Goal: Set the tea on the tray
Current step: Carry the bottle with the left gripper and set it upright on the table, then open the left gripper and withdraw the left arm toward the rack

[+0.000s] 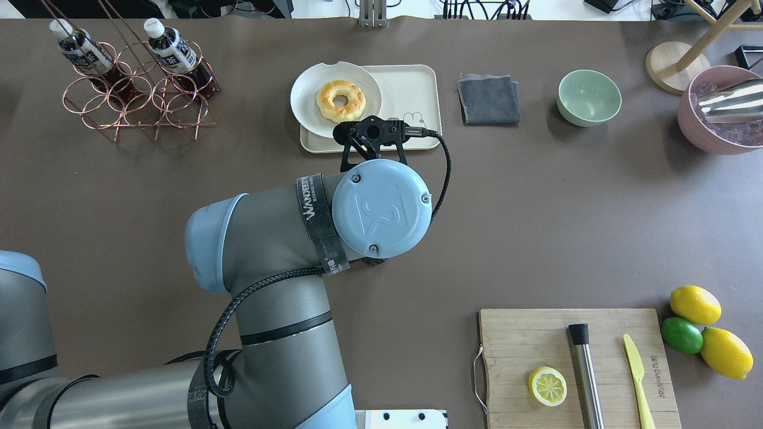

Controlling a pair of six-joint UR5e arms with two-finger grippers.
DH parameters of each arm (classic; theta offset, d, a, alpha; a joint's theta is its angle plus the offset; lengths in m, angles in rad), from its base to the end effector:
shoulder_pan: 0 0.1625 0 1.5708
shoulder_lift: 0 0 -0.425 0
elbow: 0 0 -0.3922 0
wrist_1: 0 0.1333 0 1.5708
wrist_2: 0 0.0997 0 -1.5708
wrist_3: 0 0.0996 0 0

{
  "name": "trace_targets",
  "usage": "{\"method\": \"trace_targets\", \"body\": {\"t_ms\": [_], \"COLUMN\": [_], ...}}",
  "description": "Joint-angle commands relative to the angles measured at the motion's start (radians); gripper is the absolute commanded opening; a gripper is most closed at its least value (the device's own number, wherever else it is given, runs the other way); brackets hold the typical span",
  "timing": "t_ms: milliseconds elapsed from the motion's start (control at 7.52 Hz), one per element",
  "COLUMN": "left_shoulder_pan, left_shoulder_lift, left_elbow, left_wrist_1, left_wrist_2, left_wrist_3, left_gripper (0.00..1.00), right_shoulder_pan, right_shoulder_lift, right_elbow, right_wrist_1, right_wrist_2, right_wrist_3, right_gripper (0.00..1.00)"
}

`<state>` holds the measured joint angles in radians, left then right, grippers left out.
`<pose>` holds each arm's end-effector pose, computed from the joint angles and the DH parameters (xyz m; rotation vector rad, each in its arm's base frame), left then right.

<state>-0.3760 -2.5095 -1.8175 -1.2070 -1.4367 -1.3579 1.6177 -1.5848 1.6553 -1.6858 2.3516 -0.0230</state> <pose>0.5326 -0.3679 0.0444 0.3598 0.7497 -0.2087 0.0857 -0.4782 0.6349 -0.0149 -0.7817 0.0400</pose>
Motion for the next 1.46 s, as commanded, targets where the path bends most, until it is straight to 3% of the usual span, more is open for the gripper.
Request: {"method": "trace_targets", "body": {"t_ms": [0,399,665,1064,1330], "left_shoulder_pan": [-0.006,-0.082,-0.202,-0.286,-0.444], "left_shoulder_lift": [0.023,0.096,0.173,0.392,0.530], "left_elbow": [-0.060,-0.120,-0.126,-0.169,-0.190], "left_wrist_1": [-0.003,-0.031,-0.153,-0.328,-0.329], "left_wrist_2": [0.004,0.005,-0.007,-0.089,-0.386], "left_wrist_3": [0.031,0.072,0.172,0.221,0.312], "left_gripper": [0.98,0.98,0.98,0.98,0.98], "right_shoulder_pan": [0.001,0.001,0.001,-0.001,-0.001], "right_shoulder_lift": [0.006,0.017,0.025,0.040,0.049], "right_elbow": [0.001,0.003,0.003,0.004,0.018], "right_wrist_1": [0.000,0.000,0.000,0.000,0.000], "right_wrist_2": [0.000,0.000,0.000,0.002,0.002], "right_wrist_3": [0.002,0.003,0.003,0.032,0.037], "right_gripper": [1.00,1.00,1.00,1.00,1.00]}}
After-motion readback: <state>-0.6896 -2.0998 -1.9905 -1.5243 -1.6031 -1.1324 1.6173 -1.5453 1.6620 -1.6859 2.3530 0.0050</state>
